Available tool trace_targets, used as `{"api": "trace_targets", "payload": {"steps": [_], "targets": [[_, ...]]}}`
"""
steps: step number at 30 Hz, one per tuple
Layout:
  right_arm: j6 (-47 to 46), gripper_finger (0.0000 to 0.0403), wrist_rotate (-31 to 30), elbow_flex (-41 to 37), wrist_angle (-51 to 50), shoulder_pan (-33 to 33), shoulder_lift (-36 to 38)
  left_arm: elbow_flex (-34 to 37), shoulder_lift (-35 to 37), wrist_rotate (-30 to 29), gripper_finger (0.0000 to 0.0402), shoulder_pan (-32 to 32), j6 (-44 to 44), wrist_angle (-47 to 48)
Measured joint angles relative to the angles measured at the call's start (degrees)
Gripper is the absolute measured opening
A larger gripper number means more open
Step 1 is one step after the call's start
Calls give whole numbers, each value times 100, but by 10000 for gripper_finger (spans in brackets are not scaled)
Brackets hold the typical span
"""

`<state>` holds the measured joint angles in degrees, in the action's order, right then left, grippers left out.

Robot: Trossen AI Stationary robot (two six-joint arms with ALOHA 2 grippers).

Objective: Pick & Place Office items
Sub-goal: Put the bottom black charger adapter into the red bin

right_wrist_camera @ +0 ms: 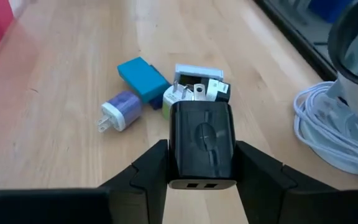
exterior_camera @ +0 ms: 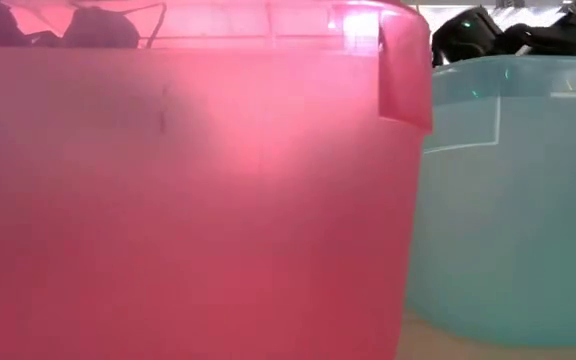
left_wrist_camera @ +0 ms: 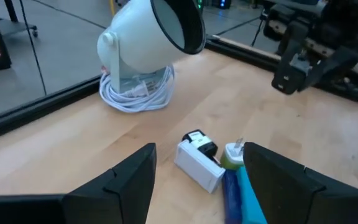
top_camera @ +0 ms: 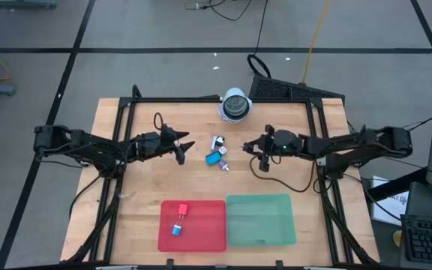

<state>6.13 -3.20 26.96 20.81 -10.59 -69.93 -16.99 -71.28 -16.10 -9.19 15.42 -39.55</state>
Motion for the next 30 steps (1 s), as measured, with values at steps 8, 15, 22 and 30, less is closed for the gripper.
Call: {"api": "trace_targets", "payload": {"steps": [8, 15, 22, 30], "targets": [[145, 143, 24, -537, 1558, 138, 20, 0, 2, 179, 241, 183, 748, -125], [388, 143, 26, -570, 1740, 329, 18, -76, 2, 162, 241, 549, 1313, -150], [1081, 143, -44, -570, 1874, 554, 18, -431, 2, 155, 241, 913, 1302, -143], [1653, 143, -935, -570, 1917, 908, 18, -951, -115, 146, 241, 1045, 1340, -103]]}}
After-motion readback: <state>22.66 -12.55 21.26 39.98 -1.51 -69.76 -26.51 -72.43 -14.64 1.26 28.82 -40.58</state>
